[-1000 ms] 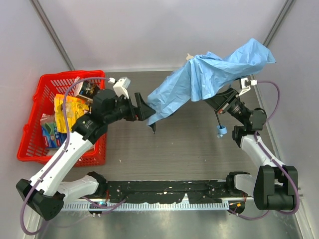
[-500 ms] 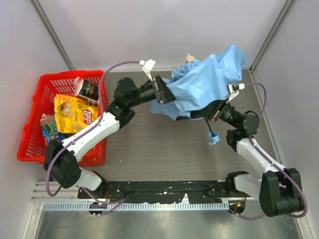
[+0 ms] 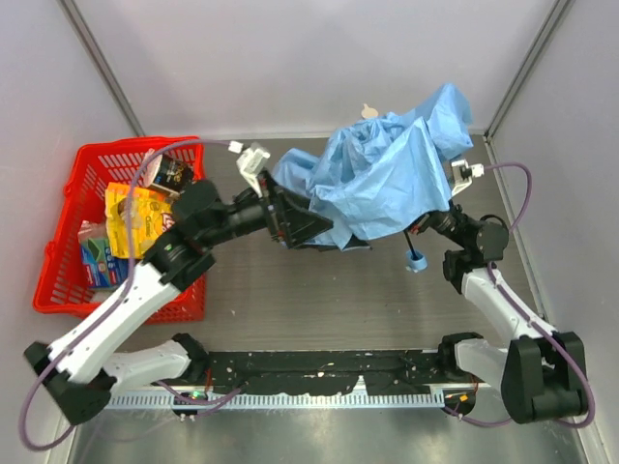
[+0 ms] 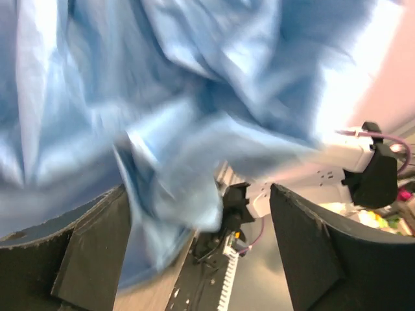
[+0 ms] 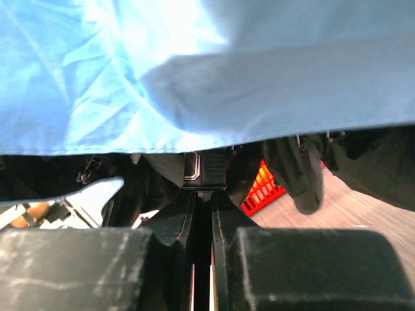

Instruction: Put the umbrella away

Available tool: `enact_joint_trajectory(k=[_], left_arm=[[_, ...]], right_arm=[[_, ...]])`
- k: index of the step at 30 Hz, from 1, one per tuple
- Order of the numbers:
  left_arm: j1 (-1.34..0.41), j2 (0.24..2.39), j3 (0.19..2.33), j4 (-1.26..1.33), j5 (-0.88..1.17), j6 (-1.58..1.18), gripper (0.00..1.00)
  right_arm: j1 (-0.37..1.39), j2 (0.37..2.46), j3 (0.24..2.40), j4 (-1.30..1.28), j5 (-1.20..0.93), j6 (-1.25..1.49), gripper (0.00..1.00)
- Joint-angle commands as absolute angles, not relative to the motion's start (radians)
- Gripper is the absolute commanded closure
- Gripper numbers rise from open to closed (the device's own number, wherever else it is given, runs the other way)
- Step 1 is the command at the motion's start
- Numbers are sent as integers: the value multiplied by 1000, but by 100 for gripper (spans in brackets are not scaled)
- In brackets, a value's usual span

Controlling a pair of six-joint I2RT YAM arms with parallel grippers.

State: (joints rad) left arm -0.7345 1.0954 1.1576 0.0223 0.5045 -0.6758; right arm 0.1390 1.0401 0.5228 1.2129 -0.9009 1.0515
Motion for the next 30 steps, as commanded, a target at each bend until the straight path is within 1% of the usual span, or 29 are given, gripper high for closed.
enact_joint_trajectory(k=[1,3,5,6,7,8,9,10,11,13,15,17,19,22,24,26,27,28,30], left_arm=[[-729,872,1111,-268,315,-457,1],[-730,771,1027,-252,212,-424,0],[-730,697,971,-250,16,-437,1],[-729,684,963,-271,-121,-460,8],[-727,701,971,-303,-243,-497,19],[-721,734,995,-352,-337,-518,23],[-707,786,1029,-392,-354,-535,24],[-681,836,1069,-420,-315,-549,23],[-640,895,1100,-425,-243,-573,20],[-528,994,1137,-379,-6,-650,12],[-441,1066,1111,-249,215,-754,4],[-405,1132,1040,-13,355,-843,1],[-382,1205,985,244,481,-931,0],[-379,1380,977,591,654,-1052,0],[-379,1460,980,771,702,-1118,0],[-385,1512,974,1025,732,-1213,1],[-405,1541,995,1084,745,-1248,10],[-431,1567,1029,1113,758,-1273,22],[-515,1617,1100,1188,778,-1316,39]], right_arm=[[34,1139,620,1637,-917,1267,99],[28,1161,652,1667,-952,1316,99],[28,1155,661,1667,-968,1319,99],[26,1151,670,1667,-972,1327,99],[25,1147,672,1667,-979,1333,99],[25,1138,678,1666,-982,1347,99],[25,1135,680,1666,-986,1351,99],[25,1125,680,1667,-994,1361,99],[25,1117,678,1666,-999,1365,99],[26,1101,673,1664,-1005,1376,99],[26,1089,672,1666,-1005,1396,99],[26,1072,675,1667,-993,1417,99],[26,1066,689,1667,-991,1445,99],[26,1052,703,1667,-1009,1469,100],[26,1043,713,1666,-1017,1488,99],[28,1039,713,1667,-1011,1505,99],[29,1034,710,1666,-1008,1509,99],[31,1034,704,1666,-1008,1505,99],[34,1034,690,1669,-1003,1490,99]])
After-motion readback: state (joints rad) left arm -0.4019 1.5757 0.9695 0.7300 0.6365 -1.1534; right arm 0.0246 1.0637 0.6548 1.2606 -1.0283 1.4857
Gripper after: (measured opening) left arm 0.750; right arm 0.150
